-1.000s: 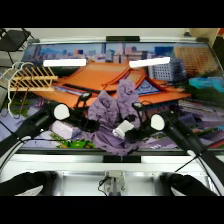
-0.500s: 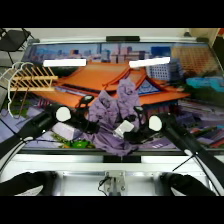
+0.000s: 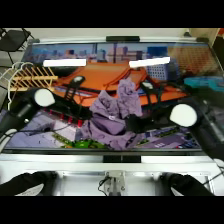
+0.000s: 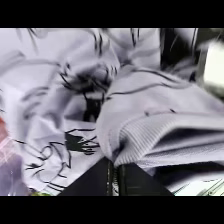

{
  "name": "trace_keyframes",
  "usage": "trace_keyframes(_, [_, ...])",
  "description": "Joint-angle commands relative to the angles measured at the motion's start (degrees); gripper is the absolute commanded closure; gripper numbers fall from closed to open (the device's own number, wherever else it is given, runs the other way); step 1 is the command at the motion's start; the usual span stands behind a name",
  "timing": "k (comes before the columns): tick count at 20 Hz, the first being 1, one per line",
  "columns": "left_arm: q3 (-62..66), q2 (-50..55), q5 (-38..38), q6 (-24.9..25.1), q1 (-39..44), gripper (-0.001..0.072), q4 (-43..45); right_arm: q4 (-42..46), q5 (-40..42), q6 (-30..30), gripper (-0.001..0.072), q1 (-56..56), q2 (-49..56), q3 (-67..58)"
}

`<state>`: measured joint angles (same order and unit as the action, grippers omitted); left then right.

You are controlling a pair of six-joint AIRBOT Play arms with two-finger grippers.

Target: Fold the shirts.

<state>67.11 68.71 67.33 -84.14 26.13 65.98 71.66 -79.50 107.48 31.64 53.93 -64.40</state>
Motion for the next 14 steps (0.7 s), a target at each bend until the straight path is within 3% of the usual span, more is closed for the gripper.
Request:
trace_keyframes(1, [2.75,-0.22,2.38,1.03,-2.21,0.0585,0.07,-0.48,-2.93,1.07,0.0648,0.02,-1.09,-2.01])
trace_keyframes(3, [1.53,0.76,2.40,1.01,-2.05,0.0263,0.04,0.09,-1.77,1.51,0.0647,0.02,-0.44,-2.01])
trace_keyframes(4, [0.92,1.49,2.64,1.01,-2.08,0.0187,0.07,-0.04,-1.33,1.84,0.0647,0.02,0.22,-2.01])
trace_keyframes(8, [0.66,2.91,8.00,-0.17,-2.05,0.0190,0.04,-1.25,0.44,1.29,0.0647,0.02,4.63,-2.01])
trace_keyframes(14, [-0.42,2.97,7.23,-6.14,0.90,0.0210,-3.63,-1.16,2.01,-0.44,0.0647,0.02,6.84,-2.01])
